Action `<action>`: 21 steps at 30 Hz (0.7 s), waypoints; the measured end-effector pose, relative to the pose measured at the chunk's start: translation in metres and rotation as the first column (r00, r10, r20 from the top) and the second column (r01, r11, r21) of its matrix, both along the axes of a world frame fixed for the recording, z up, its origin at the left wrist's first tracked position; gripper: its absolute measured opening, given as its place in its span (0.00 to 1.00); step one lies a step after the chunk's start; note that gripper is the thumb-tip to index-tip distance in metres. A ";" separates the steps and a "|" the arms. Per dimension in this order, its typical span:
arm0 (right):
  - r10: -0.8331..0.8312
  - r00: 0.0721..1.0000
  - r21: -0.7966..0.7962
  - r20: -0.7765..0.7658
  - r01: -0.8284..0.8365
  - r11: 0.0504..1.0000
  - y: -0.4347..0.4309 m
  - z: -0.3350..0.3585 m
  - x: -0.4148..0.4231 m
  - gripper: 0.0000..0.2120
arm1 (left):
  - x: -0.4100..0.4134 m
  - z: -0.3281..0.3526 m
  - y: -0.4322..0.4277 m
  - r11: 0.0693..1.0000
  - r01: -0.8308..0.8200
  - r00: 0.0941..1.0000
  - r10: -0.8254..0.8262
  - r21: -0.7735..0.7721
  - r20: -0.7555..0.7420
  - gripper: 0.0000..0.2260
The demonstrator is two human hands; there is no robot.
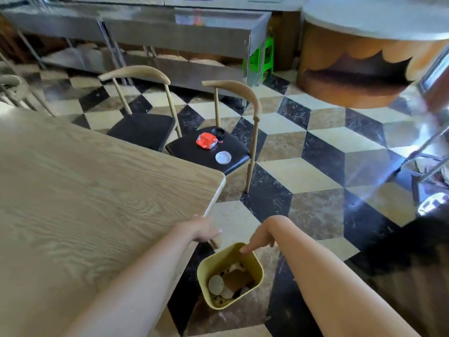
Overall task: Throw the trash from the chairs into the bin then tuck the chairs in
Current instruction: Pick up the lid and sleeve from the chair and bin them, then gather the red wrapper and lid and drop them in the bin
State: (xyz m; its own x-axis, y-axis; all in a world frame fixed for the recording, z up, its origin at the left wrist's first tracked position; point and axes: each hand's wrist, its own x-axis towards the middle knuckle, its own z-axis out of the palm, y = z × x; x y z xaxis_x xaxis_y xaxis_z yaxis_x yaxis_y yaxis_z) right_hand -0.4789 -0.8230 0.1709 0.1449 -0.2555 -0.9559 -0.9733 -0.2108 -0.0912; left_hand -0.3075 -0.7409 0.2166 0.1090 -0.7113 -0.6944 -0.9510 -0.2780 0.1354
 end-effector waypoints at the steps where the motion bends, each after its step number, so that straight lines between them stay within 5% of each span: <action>1: 0.007 1.000 -0.046 0.024 -0.006 0.999 0.006 0.016 -0.005 0.45 | -0.006 0.005 0.003 0.999 0.001 1.000 -0.001 -0.035 -0.009 0.28; 6: 0.069 0.967 -0.392 0.247 0.035 0.919 0.038 0.050 -0.057 0.39 | -0.045 0.003 0.009 0.989 0.097 0.995 -0.094 -0.108 0.027 0.30; 9: 0.202 0.950 -0.560 0.238 -0.036 0.828 0.035 0.045 -0.060 0.39 | -0.043 -0.009 0.010 0.987 0.079 0.996 -0.073 -0.141 0.044 0.30; 21: 0.197 0.967 -0.545 0.164 -0.078 0.835 -0.012 -0.034 -0.157 0.39 | -0.123 -0.057 -0.053 0.991 0.125 0.992 -0.125 -0.047 0.001 0.29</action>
State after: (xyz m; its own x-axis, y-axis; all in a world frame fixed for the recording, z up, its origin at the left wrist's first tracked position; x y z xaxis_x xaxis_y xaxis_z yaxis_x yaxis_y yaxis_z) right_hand -0.6354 -0.8351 0.1369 0.3932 -0.6761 -0.6232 -0.9022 -0.4143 -0.1197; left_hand -0.4301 -0.7942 0.1599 0.0155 -0.7509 -0.6602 -0.9776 -0.1500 0.1477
